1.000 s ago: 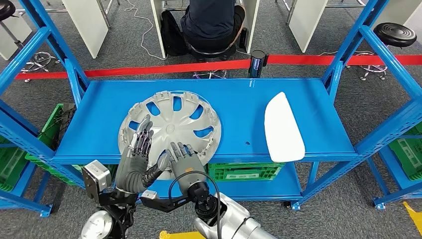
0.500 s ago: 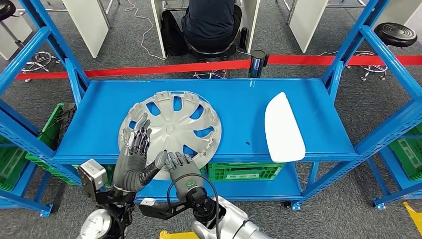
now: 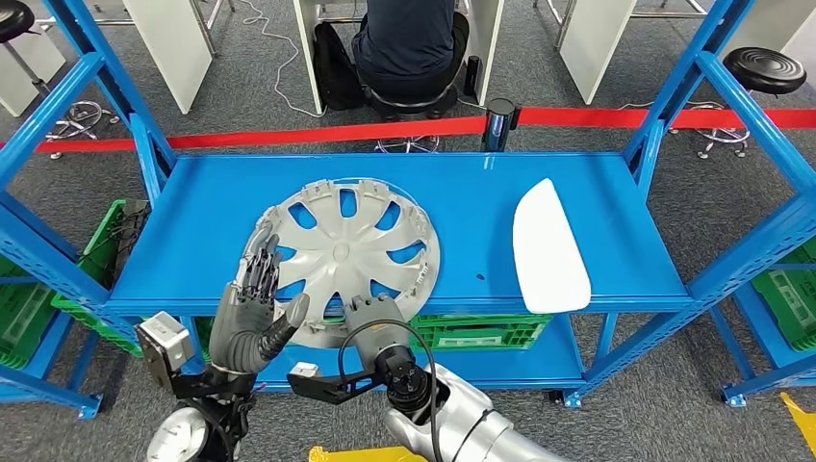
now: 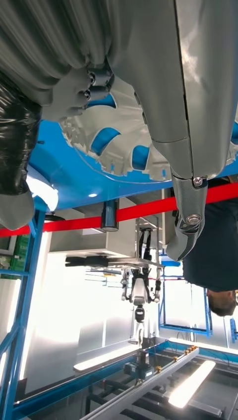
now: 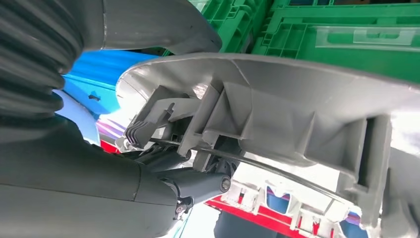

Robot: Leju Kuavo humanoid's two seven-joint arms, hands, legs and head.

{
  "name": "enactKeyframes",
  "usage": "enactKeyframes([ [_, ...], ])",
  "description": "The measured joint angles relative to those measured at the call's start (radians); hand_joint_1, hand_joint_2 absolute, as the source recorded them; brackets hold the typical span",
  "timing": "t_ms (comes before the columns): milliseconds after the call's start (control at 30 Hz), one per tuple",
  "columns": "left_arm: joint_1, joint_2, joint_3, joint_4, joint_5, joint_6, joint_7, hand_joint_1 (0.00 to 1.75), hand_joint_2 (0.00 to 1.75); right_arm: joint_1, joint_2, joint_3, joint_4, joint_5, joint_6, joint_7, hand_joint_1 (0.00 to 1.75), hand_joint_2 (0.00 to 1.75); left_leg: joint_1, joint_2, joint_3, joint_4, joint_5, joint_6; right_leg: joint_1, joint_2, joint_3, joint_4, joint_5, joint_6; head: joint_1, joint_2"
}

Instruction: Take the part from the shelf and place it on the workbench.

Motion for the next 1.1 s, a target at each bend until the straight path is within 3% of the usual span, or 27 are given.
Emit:
enactKeyframes([
  [567,0.024,0.000,0.020,-0.005,0.015,0.026,-0.020,0.00,1.75,0.026,-0.044,-0.006,-0.068,0.074,-0.057,0.068,1.75,1.75,0.000,0.000,0.000,0.000,0.000,0.000,0.000,0.000,0.001,0.000,0.001,0.001,0.001,0.000],
  [800,0.066,0.007,0.036,-0.035,-0.002,0.063,-0.007,0.00,1.75,0.134,-0.131,-0.058,-0.337,0.171,-0.102,0.113,1.75,1.75,0.000,0.000,-0.003,0.000,0.000,0.000,0.000,0.000,-0.001,0.000,0.001,0.001,0.002,0.000],
  [1100,0.107,0.016,0.047,-0.063,-0.007,0.094,-0.007,0.00,1.75,0.224,-0.257,-0.099,-0.741,0.353,-0.038,0.121,1.75,1.75,0.000,0.001,-0.006,0.000,0.000,0.000,0.000,0.000,-0.004,0.000,0.001,0.001,0.001,0.000],
])
